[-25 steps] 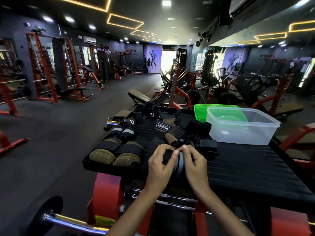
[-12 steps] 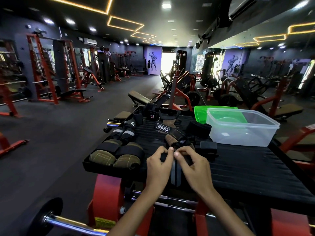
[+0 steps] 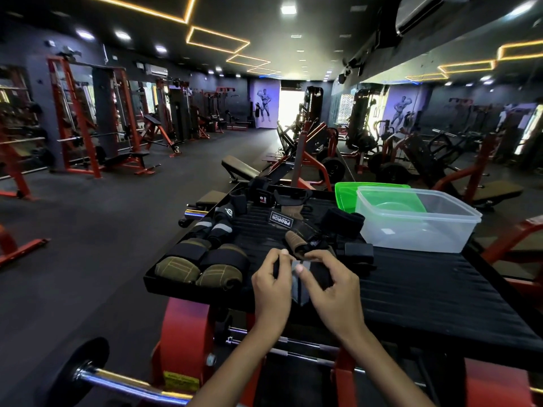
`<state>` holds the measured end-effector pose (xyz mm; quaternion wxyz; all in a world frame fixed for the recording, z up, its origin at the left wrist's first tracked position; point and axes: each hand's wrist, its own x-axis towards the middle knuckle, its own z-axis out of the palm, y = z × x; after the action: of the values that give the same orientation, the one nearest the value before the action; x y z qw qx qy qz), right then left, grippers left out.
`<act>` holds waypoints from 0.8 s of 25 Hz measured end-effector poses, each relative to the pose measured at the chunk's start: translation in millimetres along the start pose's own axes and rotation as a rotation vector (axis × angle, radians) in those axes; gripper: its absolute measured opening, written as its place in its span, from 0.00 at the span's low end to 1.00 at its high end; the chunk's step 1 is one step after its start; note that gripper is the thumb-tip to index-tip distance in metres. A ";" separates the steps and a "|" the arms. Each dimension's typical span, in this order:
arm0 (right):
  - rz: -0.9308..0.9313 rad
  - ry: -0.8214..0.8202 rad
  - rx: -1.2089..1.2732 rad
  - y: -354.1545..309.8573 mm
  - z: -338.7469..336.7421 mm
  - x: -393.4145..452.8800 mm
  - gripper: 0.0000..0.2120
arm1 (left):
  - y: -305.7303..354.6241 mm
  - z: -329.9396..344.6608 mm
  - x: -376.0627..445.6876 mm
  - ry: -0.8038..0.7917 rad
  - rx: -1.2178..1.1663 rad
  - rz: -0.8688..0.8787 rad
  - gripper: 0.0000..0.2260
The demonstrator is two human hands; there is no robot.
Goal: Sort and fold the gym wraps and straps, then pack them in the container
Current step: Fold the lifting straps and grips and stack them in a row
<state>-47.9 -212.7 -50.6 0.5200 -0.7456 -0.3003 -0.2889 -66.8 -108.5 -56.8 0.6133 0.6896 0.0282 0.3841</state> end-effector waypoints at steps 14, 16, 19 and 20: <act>-0.084 0.088 -0.095 3.0 -6.5 3.5 0.13 | 11.9 9.2 -11.5 -0.092 -0.165 -0.341 0.11; 0.026 0.107 -0.019 8.7 -5.1 6.2 0.17 | 15.8 8.2 -17.6 -0.154 -0.088 -0.243 0.14; 0.429 0.057 0.279 10.5 -2.5 13.9 0.23 | 11.6 -1.8 -17.9 -0.197 0.100 0.075 0.16; 0.502 0.038 0.333 10.1 -2.1 14.0 0.23 | 9.5 -4.8 -15.4 -0.214 0.103 0.097 0.16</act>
<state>-31.4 -215.5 -45.6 0.6956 -0.6957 -0.1400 -0.1119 -84.5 -114.8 -56.4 0.5571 0.7580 -0.0511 0.3354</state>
